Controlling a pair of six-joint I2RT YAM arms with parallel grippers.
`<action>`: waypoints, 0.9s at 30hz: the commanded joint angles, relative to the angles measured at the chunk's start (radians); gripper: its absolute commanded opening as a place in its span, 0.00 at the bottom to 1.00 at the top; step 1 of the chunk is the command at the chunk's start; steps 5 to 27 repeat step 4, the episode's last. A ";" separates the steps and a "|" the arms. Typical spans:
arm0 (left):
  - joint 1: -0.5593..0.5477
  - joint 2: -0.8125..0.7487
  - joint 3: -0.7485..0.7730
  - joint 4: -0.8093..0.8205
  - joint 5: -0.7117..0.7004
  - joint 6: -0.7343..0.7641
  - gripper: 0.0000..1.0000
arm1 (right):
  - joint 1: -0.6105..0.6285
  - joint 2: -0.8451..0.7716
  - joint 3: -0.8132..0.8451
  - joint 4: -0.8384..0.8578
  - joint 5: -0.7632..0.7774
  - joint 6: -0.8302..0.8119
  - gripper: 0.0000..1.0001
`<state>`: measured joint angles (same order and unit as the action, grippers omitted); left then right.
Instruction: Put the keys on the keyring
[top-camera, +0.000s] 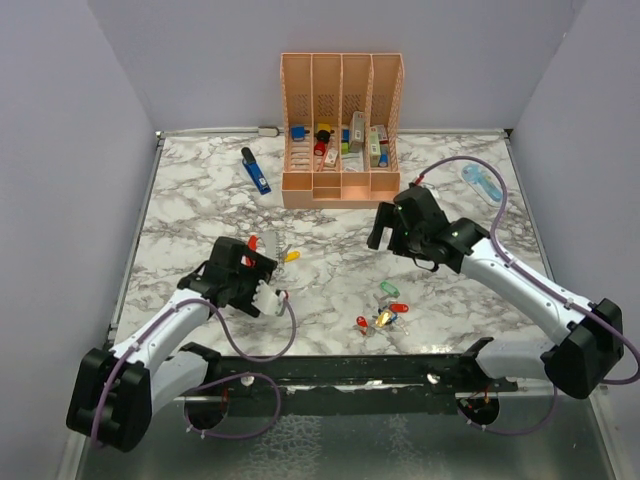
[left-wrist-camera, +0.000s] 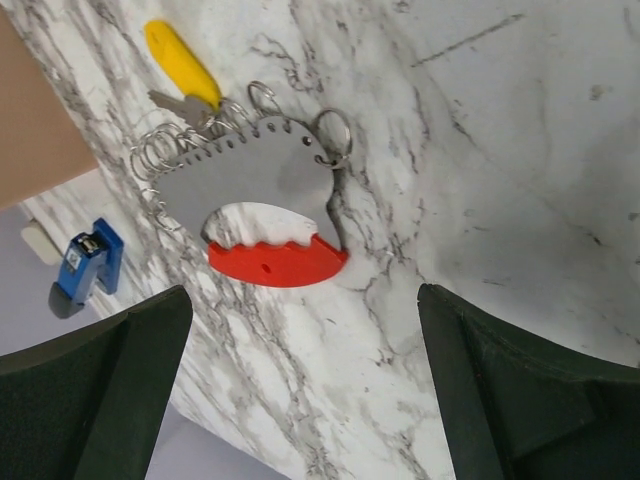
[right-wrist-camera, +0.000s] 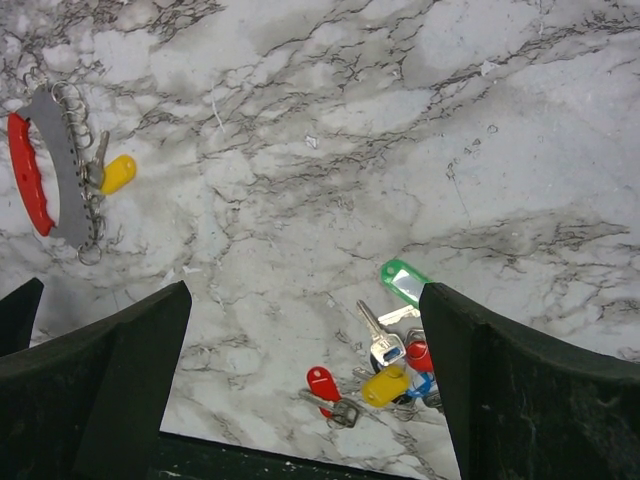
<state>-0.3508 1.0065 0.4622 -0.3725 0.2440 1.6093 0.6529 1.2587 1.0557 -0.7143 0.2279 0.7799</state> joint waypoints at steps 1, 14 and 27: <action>0.019 -0.025 0.024 -0.110 0.040 0.003 0.99 | -0.003 -0.006 -0.029 0.045 0.018 -0.032 0.99; 0.031 -0.028 0.048 -0.113 0.054 -0.033 0.99 | -0.004 0.004 -0.014 0.033 0.025 -0.036 0.99; 0.031 -0.028 0.048 -0.113 0.054 -0.033 0.99 | -0.004 0.004 -0.014 0.033 0.025 -0.036 0.99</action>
